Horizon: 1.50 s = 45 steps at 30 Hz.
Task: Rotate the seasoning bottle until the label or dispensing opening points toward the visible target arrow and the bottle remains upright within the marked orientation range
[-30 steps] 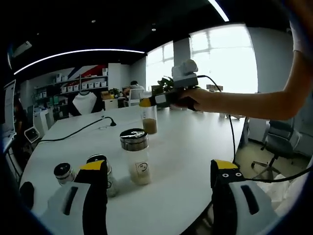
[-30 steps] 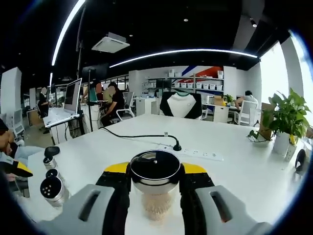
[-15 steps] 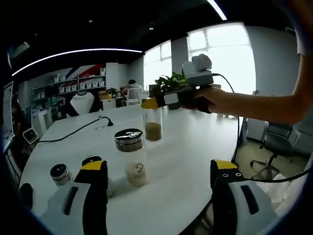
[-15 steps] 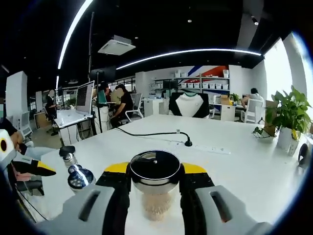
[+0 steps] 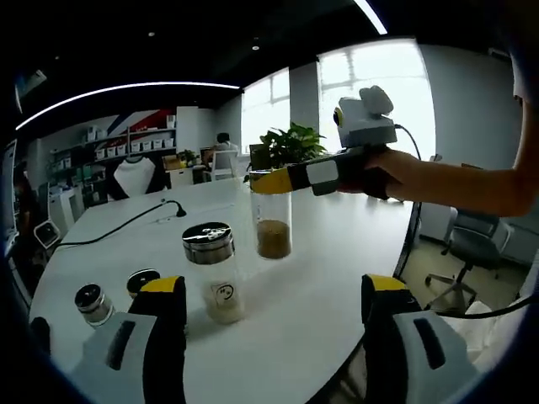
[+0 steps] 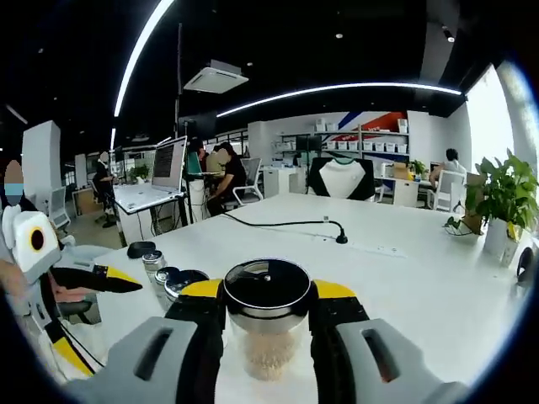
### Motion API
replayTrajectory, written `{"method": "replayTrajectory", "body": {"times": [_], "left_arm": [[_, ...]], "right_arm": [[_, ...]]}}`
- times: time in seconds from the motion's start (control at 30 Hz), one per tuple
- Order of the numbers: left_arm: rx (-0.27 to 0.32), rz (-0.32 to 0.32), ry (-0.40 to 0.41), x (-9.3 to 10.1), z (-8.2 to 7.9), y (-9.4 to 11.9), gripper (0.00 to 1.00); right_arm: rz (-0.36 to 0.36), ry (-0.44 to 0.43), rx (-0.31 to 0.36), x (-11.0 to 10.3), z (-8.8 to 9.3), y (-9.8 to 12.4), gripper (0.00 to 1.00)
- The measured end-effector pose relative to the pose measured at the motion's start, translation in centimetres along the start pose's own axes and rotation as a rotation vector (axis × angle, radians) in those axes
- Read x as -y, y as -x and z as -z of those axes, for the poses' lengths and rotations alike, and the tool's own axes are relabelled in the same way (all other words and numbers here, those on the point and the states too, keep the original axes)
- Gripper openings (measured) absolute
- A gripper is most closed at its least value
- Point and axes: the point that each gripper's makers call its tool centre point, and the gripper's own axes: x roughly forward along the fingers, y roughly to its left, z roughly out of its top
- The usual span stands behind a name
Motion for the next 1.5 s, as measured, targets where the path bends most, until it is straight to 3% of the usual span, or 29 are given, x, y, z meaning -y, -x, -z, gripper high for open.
{"method": "replayTrajectory", "body": {"times": [0.5, 0.83, 1.13, 1.33, 1.5], "left_arm": [[0.010, 0.057, -0.022, 1.1, -0.3, -1.0, 0.90], [0.008, 0.092, -0.061, 1.0, -0.6, -2.2, 0.89], [0.013, 0.116, -0.103, 0.4, -1.0, -3.0, 0.72], [0.032, 0.203, -0.043, 1.1, -1.4, -3.0, 0.55], [0.038, 0.224, -0.073, 1.3, -1.6, -2.9, 0.50]], "right_arm": [[-0.085, 0.022, -0.002, -3.4, 0.1, 2.2, 0.36], [-0.185, 0.050, 0.007, -7.1, -0.4, 2.5, 0.36], [-0.243, 0.054, -0.001, -9.6, -0.7, 3.1, 0.36], [-0.294, 0.067, 0.007, -11.0, -1.1, 3.4, 0.36], [-0.332, 0.096, 0.009, -12.1, -1.3, 3.5, 0.36]]}}
